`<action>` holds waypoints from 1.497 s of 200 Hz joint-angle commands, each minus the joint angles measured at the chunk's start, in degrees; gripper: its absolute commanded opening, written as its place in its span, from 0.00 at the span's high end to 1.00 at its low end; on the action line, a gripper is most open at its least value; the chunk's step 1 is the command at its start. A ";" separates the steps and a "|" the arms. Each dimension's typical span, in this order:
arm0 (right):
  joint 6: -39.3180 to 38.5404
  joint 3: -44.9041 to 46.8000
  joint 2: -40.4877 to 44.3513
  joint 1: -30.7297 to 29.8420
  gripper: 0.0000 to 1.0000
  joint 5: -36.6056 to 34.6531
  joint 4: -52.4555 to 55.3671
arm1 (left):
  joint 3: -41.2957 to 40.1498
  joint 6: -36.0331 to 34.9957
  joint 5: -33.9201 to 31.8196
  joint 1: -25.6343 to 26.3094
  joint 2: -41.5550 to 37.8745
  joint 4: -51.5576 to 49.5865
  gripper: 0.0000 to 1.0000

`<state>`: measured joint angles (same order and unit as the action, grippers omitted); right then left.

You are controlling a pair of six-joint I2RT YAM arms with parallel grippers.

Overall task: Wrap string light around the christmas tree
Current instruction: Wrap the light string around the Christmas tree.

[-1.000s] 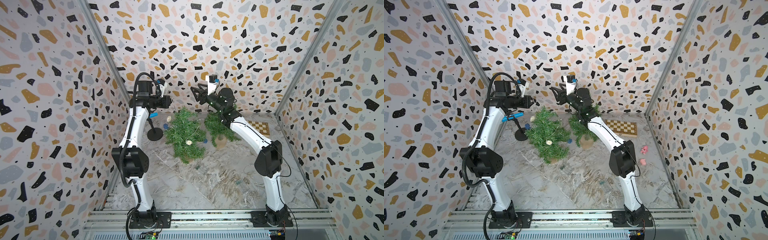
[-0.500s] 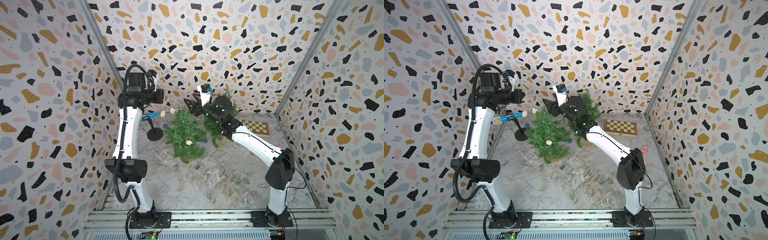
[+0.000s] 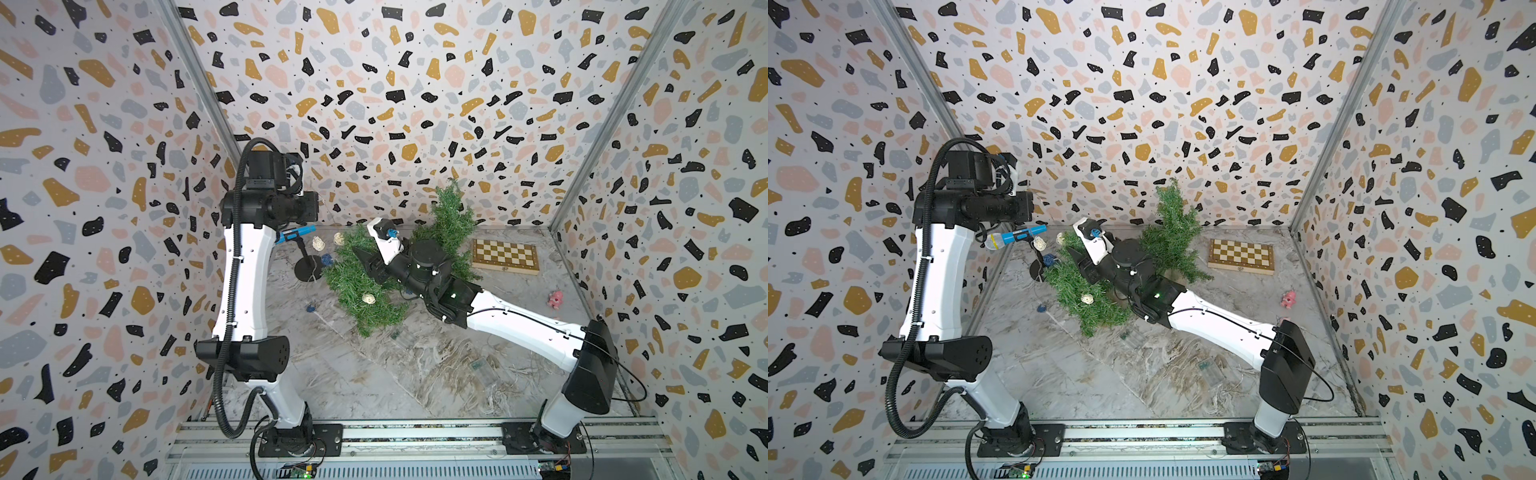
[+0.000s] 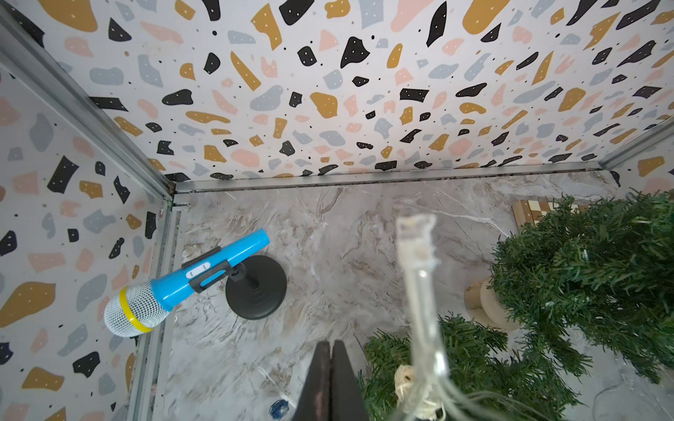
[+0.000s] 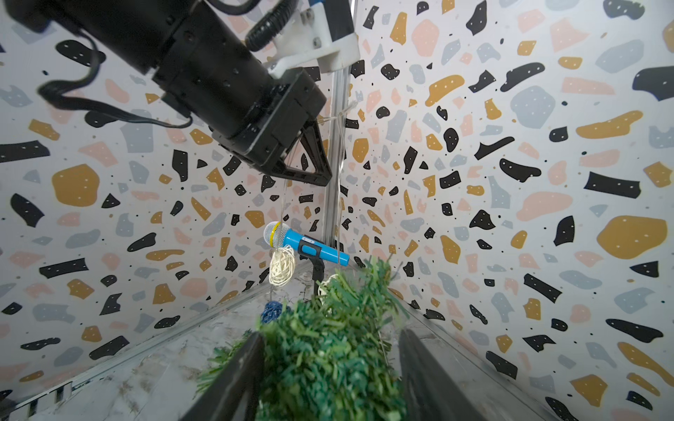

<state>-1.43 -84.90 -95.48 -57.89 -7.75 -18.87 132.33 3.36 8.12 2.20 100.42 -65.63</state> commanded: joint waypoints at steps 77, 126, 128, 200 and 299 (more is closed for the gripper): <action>0.64 -2.40 1.50 3.95 0.21 -1.06 6.92 | -10.87 7.96 8.00 0.58 -6.78 -4.80 1.00; 1.53 -2.03 6.21 5.57 0.02 -2.77 15.21 | -11.12 10.26 11.47 0.58 -8.31 -4.77 1.00; 1.65 -1.96 6.43 5.72 0.02 -2.66 15.37 | -11.13 10.35 11.48 0.54 -8.31 -4.77 1.00; 6.55 4.38 16.44 5.54 0.12 -1.04 19.47 | -16.14 13.22 10.69 0.61 -13.06 -6.98 1.00; 6.75 29.79 8.23 -13.71 0.30 -2.88 -22.92 | -19.18 15.97 12.97 0.70 -18.29 -6.63 1.00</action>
<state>4.32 -53.15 -83.44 -69.87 -9.45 -27.22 114.72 18.06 19.66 2.66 83.94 -72.82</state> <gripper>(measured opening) 0.711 0.047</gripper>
